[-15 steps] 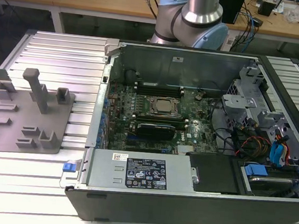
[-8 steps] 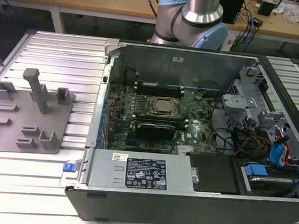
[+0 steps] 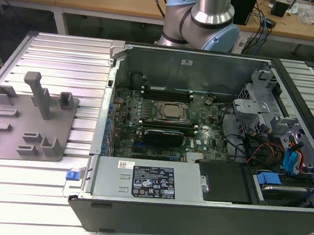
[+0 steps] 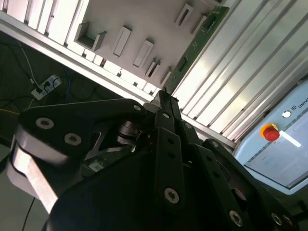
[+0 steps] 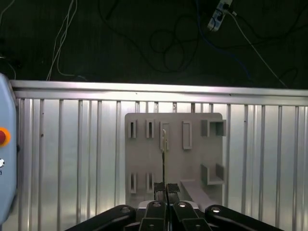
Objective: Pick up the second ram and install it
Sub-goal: 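Pick up the second ram and move it above second insertion slot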
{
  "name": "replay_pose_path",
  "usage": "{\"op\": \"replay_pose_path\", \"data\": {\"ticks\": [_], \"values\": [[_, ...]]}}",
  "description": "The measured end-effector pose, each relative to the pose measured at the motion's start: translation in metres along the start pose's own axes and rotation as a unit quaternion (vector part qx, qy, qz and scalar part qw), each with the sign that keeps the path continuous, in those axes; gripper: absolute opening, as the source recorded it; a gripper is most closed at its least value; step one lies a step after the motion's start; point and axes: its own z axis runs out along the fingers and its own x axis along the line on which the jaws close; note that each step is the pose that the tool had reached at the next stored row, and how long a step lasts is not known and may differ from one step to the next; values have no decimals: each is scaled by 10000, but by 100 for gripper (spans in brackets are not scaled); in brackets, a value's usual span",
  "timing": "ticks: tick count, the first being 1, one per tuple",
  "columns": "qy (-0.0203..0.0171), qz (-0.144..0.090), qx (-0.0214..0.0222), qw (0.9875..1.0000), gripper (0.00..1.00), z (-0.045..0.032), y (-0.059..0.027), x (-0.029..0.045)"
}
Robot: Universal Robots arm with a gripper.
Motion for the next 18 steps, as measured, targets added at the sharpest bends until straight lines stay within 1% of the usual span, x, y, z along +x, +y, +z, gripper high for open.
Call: {"op": "replay_pose_path", "data": {"ticks": [3,6,18], "values": [[0,0,0,10000,9,-1,-85,2],[0,0,0,10000,9,-2,-121,2],[0,0,0,10000,9,-2,-167,4]]}}
